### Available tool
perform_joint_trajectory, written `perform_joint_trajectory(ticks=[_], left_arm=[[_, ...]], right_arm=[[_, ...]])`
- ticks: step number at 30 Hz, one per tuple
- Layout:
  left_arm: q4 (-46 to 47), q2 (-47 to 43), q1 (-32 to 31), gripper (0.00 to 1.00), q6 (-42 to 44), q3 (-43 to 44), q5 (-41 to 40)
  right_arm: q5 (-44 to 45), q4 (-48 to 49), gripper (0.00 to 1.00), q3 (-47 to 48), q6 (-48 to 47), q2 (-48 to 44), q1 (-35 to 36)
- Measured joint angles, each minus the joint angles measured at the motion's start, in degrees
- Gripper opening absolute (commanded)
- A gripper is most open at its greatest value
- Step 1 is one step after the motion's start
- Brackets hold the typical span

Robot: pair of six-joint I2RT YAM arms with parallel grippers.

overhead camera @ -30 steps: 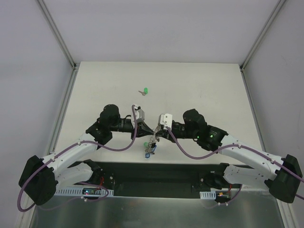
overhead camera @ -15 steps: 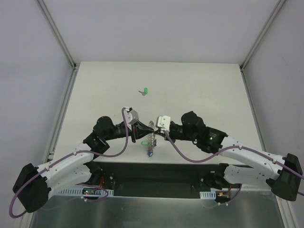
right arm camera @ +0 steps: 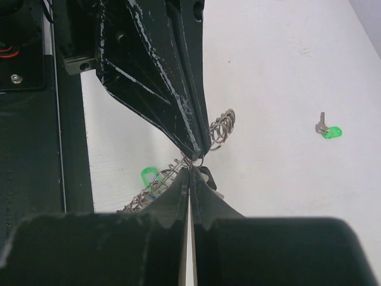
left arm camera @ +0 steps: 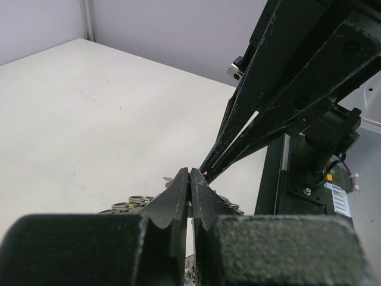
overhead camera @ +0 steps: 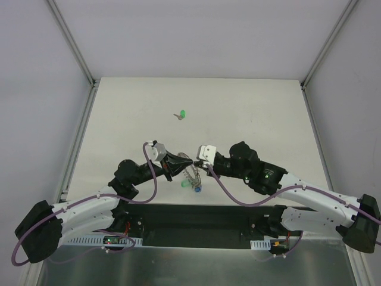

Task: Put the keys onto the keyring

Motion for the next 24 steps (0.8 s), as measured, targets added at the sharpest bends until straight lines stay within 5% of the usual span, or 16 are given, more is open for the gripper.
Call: perform_joint_trajectory(ticks=[8, 14, 19, 24], left_arm=[[1.86, -1.20, -0.26, 0.12, -0.66, -1.38, -1.97], [2.36, -3.56, -0.24, 0.09, -0.74, -1.38, -3.34], [1.11, -4.46, -0.24, 0.31, -0.22, -1.38, -3.34], [-7.56, -6.36, -0.24, 0.38, 3.13, 0.72, -1.75]], right_arm=[[0.85, -0.52, 0.01, 0.20, -0.35, -0.09, 0.33], [0.68, -4.46, 0.01, 0.31, -0.90, 0.13, 0.50], [0.17, -6.69, 0.01, 1.25, -1.20, 0.90, 0.52], [-0.31, -8.66, 0.01, 2.49, -1.81, 1.70, 0.55]])
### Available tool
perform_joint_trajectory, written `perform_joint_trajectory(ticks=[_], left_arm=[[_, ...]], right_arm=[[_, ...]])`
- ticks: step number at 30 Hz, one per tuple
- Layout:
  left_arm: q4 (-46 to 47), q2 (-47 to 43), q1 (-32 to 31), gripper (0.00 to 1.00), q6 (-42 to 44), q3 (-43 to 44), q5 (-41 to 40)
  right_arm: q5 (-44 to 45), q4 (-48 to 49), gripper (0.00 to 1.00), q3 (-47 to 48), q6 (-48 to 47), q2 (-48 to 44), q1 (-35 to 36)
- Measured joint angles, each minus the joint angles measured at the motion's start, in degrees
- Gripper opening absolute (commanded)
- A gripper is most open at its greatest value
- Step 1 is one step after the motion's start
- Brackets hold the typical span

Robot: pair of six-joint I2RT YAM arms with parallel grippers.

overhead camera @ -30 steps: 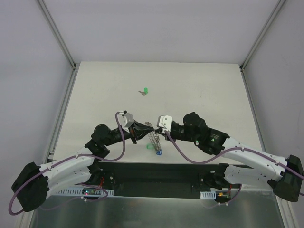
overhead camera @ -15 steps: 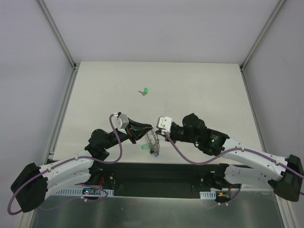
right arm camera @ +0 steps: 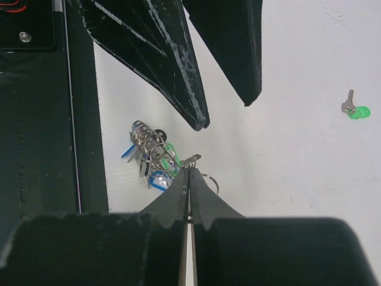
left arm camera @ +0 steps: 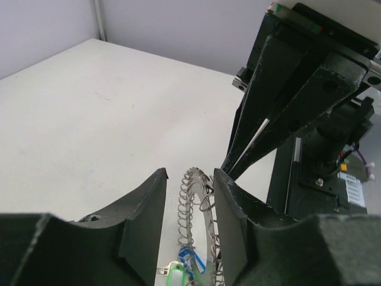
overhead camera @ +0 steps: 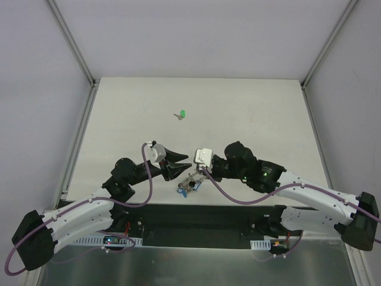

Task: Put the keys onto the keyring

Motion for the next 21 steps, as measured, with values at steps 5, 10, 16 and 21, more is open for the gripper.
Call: perform_joint_trajectory(ticks=[5, 10, 16, 21], left_arm=[[-11.13, 0.61, 0.24, 0.43, 7.45, 5.90, 6.19], [-15.76, 3.87, 5.22, 0.38, 12.61, 7.48, 16.52], [-18.99, 13.00, 13.16, 0.34, 14.95, 11.13, 30.88], [-19.39, 19.21, 13.22, 0.33, 15.91, 16.17, 39.36]], right_arm=[[-0.70, -1.81, 0.01, 0.76, -0.68, 0.07, 0.00], [-1.29, -3.54, 0.01, 1.31, -0.92, 0.09, 0.00], [-1.46, -4.61, 0.01, 1.64, -1.29, 0.09, 0.00], [-1.46, -5.40, 0.01, 1.95, -1.40, 0.22, 0.00]])
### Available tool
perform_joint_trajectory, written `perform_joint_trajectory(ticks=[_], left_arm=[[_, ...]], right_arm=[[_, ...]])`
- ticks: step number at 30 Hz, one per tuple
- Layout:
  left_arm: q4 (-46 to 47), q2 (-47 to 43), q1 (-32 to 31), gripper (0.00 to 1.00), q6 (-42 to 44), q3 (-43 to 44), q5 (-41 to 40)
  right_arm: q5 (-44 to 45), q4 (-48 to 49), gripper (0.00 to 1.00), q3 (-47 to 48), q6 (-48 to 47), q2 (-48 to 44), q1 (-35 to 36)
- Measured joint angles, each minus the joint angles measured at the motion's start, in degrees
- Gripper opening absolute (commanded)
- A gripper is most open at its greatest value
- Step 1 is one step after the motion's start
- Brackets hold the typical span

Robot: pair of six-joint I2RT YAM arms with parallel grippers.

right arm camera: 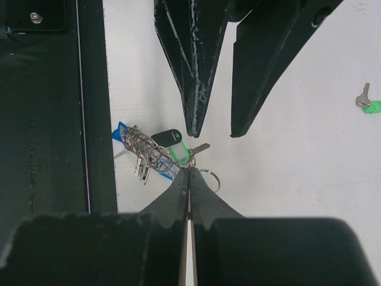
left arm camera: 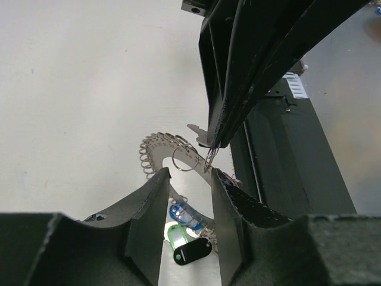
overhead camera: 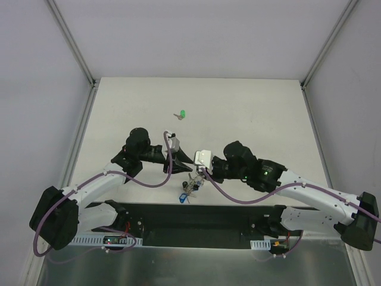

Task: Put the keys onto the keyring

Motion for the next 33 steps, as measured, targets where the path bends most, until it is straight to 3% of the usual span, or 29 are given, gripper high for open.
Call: perform_joint_trajectory(ticks=[7, 17, 21, 26, 33], left_arm=[[-0.15, 4.52, -0.72, 0.31, -0.02, 2.14, 5.81], [-2.08, 7.61, -3.06, 0.29, 0.96, 3.61, 5.60], [-2.95, 9.11, -3.91, 0.24, 1.66, 4.70, 4.61], [-3.87, 9.86, -4.63, 0.01, 2.16, 5.35, 4.28], [-5.11, 9.68, -4.63, 0.00, 3.34, 5.35, 4.11]], right_arm=[[0.02, -1.11, 0.01, 0.13, -0.20, 0.57, 0.00], [0.02, -1.18, 0.01, 0.92, -0.39, 0.87, 0.00], [0.02, -1.20, 0.01, 0.92, -0.39, 0.87, 0.00], [0.13, -1.31, 0.01, 0.92, -0.42, 0.87, -0.02], [0.72, -1.90, 0.01, 0.92, -0.52, 0.83, -0.02]])
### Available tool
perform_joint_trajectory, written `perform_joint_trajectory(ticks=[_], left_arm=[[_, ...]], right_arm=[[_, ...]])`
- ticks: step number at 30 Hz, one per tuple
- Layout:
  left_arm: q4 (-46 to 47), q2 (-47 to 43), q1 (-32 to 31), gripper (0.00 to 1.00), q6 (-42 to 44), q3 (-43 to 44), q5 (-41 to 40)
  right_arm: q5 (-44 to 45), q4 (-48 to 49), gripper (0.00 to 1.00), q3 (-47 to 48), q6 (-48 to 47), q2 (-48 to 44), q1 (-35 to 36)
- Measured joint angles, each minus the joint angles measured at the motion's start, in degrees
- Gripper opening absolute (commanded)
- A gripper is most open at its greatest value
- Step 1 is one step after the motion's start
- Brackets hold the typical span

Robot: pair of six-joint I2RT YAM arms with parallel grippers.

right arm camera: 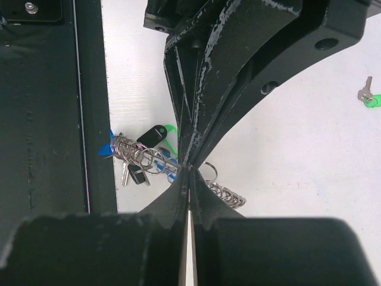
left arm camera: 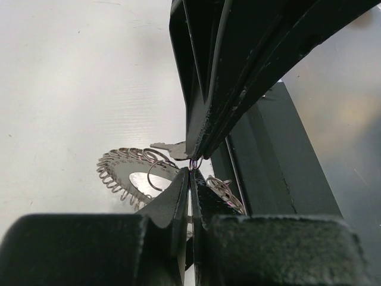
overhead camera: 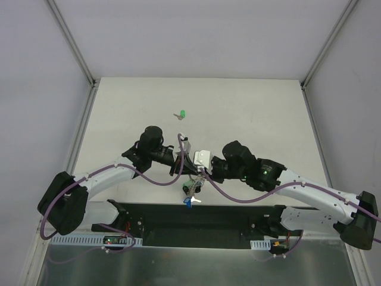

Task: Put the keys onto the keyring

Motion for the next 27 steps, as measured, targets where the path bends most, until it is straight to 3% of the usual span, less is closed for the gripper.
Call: perform_joint_trajectory(ticks=[20, 27], left_arm=[[-1.51, -4.52, -0.33, 0.00, 0.22, -0.11, -3.10], [6.47, -8.37, -0.33, 0.00, -5.44, -4.24, -8.11]], right_arm=[[0.85, -1.57, 0.01, -0.02, -0.02, -2.40, 0.17], [1.29, -0.07, 0.01, -0.76, 0.24, -2.32, 0.15]])
